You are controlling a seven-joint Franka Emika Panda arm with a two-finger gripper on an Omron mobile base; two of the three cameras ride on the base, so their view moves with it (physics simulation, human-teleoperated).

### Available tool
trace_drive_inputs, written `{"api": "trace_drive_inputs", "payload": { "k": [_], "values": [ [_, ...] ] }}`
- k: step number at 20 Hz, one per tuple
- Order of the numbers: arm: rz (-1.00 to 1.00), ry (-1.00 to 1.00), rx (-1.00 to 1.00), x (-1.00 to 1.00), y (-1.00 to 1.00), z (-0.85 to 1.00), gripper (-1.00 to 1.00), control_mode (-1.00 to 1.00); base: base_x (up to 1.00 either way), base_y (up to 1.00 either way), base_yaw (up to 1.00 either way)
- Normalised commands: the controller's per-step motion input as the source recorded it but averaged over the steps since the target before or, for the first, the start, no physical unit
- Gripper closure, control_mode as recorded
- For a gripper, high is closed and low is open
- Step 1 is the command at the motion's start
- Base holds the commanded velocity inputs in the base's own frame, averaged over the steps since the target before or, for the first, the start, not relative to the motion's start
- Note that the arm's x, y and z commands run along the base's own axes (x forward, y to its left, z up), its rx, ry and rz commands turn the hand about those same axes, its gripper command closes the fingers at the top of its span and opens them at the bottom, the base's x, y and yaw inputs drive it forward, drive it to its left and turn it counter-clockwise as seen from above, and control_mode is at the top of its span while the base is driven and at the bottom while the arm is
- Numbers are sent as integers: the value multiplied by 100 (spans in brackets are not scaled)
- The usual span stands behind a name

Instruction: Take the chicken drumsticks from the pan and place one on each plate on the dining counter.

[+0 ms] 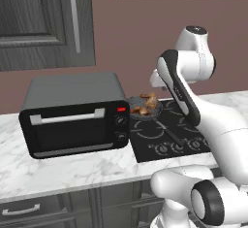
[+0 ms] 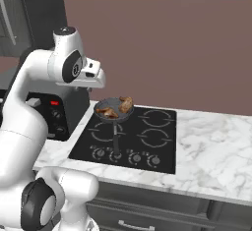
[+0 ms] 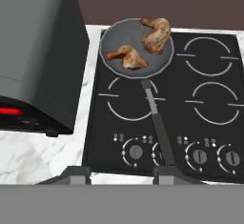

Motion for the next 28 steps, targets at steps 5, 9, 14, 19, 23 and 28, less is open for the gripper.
{"api": "trace_drive_inputs", "payload": {
  "k": [5,9,14,19,23,28],
  "values": [
    [0,1,0,5,-6,-8,-100,-100,0,0,0],
    [3,1,-6,29,-13,-16,-100,-100,0,0,0],
    [15,4,-14,36,-13,-22,-100,-100,0,0,0],
    [18,15,-8,42,-16,-26,-100,-100,0,0,0],
    [18,9,-5,39,-7,-29,-100,-100,0,0,0],
    [9,0,-6,35,0,-25,-100,-100,0,0,0]
  ]
}}
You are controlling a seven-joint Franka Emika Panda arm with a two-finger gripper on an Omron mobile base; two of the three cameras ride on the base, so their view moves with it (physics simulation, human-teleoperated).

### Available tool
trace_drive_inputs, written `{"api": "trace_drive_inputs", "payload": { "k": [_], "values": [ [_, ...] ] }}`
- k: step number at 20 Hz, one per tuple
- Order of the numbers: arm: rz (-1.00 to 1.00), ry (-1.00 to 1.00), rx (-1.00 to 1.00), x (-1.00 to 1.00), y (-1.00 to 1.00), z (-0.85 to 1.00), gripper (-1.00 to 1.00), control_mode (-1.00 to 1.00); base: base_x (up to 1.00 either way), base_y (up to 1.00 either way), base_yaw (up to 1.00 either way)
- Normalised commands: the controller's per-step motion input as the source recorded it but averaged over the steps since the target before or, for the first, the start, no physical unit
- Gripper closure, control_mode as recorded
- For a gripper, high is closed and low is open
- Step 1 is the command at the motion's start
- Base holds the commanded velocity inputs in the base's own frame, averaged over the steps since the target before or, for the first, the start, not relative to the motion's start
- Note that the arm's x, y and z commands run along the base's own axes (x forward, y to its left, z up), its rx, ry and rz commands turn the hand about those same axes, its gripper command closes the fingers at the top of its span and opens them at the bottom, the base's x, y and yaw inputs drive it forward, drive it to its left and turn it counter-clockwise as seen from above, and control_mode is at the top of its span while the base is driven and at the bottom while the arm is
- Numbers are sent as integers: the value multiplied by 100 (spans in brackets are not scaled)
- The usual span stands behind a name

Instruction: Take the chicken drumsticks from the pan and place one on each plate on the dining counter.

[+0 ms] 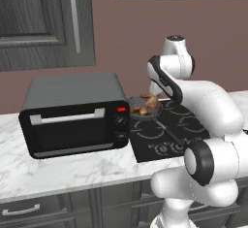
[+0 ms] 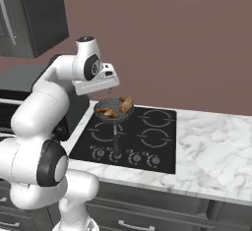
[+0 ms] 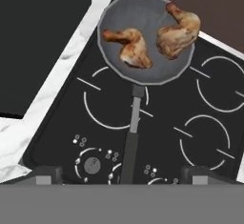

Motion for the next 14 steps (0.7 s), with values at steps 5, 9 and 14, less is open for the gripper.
{"api": "trace_drive_inputs", "payload": {
  "k": [5,9,14],
  "values": [
    [0,0,-5,43,0,-32,-100,-100,0,0,0],
    [0,1,-1,53,0,-28,-100,-100,0,0,0],
    [2,2,-1,48,-2,-26,-100,-100,0,0,0]
  ]
}}
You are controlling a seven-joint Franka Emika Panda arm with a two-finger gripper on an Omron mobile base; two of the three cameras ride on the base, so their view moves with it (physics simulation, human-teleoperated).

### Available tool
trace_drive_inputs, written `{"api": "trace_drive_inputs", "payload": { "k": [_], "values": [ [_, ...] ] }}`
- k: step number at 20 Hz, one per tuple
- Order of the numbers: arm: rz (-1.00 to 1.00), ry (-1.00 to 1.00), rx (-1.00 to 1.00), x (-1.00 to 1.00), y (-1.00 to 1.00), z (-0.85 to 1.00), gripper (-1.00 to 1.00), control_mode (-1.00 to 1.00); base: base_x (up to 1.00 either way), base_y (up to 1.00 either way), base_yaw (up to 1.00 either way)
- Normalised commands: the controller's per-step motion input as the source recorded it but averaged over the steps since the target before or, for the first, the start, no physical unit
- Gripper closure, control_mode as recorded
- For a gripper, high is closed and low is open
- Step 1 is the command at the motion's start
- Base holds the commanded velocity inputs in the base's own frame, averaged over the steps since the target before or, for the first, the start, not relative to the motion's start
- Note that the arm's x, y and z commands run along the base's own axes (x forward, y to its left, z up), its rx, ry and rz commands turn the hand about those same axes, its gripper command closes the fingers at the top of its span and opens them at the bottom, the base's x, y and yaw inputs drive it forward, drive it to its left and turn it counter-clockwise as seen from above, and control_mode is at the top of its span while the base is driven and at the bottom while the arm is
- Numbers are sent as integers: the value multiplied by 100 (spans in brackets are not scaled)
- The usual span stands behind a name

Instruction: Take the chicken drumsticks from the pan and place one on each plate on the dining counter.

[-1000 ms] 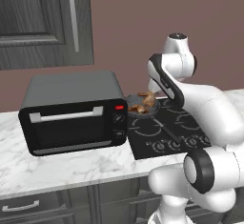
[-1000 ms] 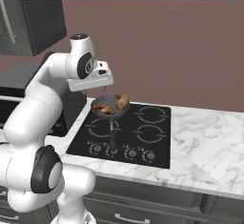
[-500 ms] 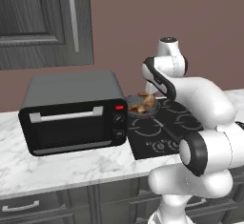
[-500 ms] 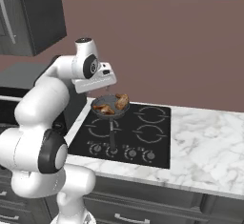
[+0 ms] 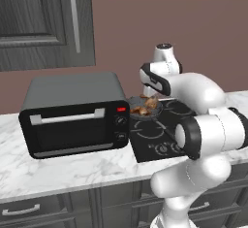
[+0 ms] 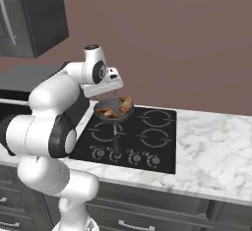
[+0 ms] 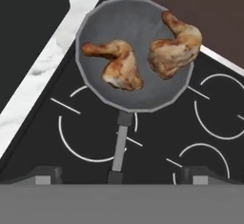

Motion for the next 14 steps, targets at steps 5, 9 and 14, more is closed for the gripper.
{"api": "trace_drive_inputs", "payload": {
  "k": [5,9,14],
  "values": [
    [0,3,-1,46,-1,-33,-100,-100,0,0,0],
    [0,2,0,47,-1,-34,-100,-100,0,0,0],
    [0,0,0,44,-4,-30,-100,-100,0,0,0]
  ]
}}
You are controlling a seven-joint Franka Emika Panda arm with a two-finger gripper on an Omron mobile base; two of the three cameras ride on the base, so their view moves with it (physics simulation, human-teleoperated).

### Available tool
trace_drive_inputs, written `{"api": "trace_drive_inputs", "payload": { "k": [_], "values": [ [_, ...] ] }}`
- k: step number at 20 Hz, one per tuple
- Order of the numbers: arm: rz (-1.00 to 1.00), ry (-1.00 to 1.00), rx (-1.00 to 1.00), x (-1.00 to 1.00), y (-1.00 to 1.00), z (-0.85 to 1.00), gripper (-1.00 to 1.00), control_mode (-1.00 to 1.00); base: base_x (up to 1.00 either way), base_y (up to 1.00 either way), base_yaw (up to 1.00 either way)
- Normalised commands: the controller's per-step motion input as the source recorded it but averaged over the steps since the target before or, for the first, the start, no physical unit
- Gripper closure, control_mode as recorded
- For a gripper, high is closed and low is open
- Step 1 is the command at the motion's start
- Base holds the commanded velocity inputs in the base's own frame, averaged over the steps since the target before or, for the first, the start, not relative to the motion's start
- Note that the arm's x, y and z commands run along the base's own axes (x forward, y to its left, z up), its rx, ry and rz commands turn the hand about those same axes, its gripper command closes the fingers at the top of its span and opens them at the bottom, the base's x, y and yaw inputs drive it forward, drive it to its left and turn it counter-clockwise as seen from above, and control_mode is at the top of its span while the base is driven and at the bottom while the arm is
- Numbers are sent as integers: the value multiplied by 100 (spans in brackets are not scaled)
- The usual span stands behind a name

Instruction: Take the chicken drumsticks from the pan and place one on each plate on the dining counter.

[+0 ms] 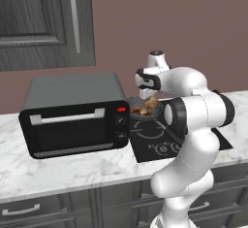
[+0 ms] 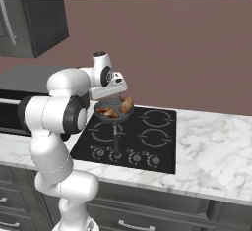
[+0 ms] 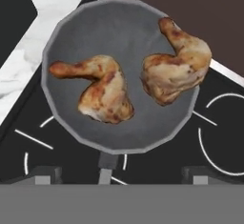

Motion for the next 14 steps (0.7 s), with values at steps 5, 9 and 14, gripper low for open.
{"api": "trace_drive_inputs", "payload": {
  "k": [5,9,14],
  "values": [
    [3,0,0,40,-13,-16,-100,-100,0,0,0],
    [3,0,0,37,-10,-13,-100,-100,0,0,0],
    [0,0,0,36,-1,-18,-100,-100,0,0,0]
  ]
}}
